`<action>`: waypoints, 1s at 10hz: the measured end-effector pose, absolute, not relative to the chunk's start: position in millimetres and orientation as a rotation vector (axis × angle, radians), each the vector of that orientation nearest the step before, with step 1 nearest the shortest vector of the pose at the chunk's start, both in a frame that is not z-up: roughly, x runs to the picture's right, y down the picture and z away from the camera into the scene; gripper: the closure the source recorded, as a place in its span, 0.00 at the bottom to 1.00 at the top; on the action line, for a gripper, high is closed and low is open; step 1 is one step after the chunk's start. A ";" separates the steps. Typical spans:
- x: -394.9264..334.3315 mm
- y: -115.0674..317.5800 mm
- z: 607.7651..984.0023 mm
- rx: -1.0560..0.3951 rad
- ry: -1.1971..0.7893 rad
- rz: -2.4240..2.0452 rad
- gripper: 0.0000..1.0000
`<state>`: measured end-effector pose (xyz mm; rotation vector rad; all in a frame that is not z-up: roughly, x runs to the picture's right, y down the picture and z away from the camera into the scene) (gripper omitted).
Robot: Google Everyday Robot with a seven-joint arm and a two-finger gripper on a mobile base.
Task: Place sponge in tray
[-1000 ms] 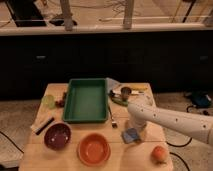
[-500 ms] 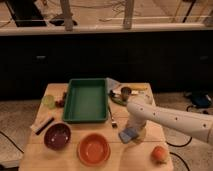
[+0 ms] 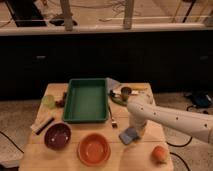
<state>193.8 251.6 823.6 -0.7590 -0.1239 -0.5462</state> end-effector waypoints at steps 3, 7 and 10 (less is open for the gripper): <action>187.8 237.1 811.9 -0.745 -0.118 -0.559 0.88; 186.1 229.7 812.1 -0.739 -0.102 -0.562 0.79; 182.2 221.0 812.1 -0.730 -0.094 -0.574 0.49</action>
